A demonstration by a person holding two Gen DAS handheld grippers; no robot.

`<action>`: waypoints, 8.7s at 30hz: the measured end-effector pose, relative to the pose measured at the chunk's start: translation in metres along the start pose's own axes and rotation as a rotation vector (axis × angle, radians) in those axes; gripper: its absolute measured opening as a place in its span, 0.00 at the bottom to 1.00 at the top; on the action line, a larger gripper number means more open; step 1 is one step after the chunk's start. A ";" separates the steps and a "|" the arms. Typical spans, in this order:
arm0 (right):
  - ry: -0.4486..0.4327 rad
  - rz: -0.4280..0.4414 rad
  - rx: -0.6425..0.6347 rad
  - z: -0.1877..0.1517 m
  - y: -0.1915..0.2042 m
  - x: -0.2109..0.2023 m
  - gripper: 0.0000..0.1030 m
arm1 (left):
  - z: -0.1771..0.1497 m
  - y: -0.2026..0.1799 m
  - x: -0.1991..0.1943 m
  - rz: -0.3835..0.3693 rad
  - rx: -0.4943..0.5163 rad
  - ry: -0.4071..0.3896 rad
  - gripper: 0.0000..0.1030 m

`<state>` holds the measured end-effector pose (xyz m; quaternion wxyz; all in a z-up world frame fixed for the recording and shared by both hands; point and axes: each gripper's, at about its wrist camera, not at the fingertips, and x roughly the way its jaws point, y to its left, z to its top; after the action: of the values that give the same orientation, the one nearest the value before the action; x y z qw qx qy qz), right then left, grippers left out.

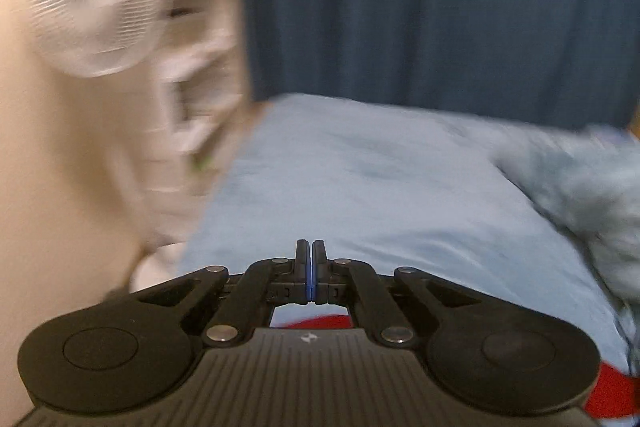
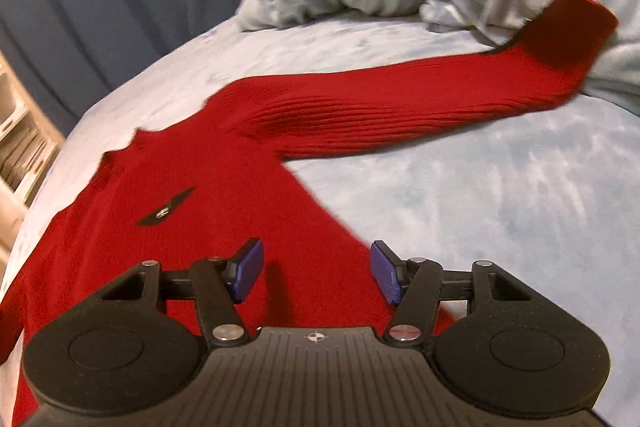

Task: Fold small clothes

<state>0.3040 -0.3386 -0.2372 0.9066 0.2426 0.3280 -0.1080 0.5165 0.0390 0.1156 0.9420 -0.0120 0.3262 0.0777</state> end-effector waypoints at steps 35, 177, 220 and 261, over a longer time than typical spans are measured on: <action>0.069 0.079 -0.015 -0.002 0.009 0.022 0.60 | -0.141 0.103 0.103 0.033 0.092 0.233 0.10; -0.120 0.159 -0.528 -0.081 0.085 -0.319 0.72 | -0.409 0.113 -0.209 -0.028 0.085 0.217 1.00; -0.019 0.141 -0.464 -0.098 0.056 -0.306 0.72 | -0.419 0.114 -0.204 -0.003 0.076 0.188 1.00; 0.406 0.136 -0.281 -0.025 -0.002 -0.145 0.20 | -0.419 0.143 -0.085 -0.211 -0.042 0.438 0.21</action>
<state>0.1797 -0.3223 -0.1608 0.8521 0.1526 0.4981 0.0510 0.1719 0.1380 -0.1575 0.8513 -0.0822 0.5179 -0.0188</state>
